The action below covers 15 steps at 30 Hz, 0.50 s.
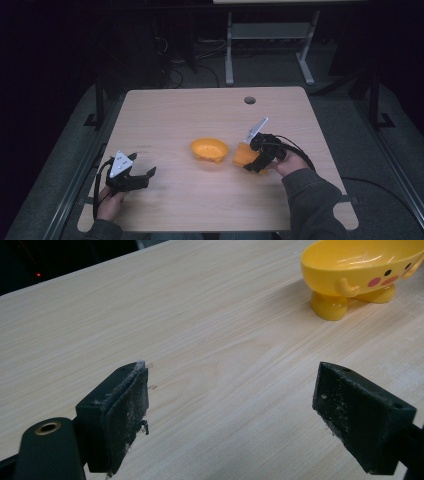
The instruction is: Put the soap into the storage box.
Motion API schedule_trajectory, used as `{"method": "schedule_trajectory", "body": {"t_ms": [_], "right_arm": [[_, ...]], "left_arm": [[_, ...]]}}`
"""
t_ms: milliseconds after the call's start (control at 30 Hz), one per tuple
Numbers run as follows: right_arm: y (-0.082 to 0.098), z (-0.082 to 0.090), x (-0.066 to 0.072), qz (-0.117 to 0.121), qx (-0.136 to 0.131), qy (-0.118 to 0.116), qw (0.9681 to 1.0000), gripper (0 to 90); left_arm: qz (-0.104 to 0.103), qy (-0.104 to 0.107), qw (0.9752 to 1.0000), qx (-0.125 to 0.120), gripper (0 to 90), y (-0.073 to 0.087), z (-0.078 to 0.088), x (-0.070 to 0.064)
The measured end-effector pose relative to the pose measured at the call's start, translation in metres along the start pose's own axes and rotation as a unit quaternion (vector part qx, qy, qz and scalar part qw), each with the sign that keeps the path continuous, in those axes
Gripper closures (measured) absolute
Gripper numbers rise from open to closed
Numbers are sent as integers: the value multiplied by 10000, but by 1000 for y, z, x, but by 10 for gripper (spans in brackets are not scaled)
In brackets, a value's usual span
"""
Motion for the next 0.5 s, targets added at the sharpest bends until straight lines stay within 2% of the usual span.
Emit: {"method": "schedule_trajectory", "body": {"t_ms": [267,500], "right_arm": [[-7,2,-5,77,-23,73,9999,203],[-13,2,-4,70,-63,19,10000,203]], "left_arm": [[15,0,10000,-19,140,0,0,0],[-1,-3,10000,-1,140,0,1,1]]}}
Point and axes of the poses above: each handheld gripper's, and its own axes: z roughly backward along the jaws, y roughly out of its underside, x roughly to its left, the point moved 9 cm from there along -z, roughly forward along the jaws, and after that the axes turned 14 degrees about -x, right-handed, at the moved point
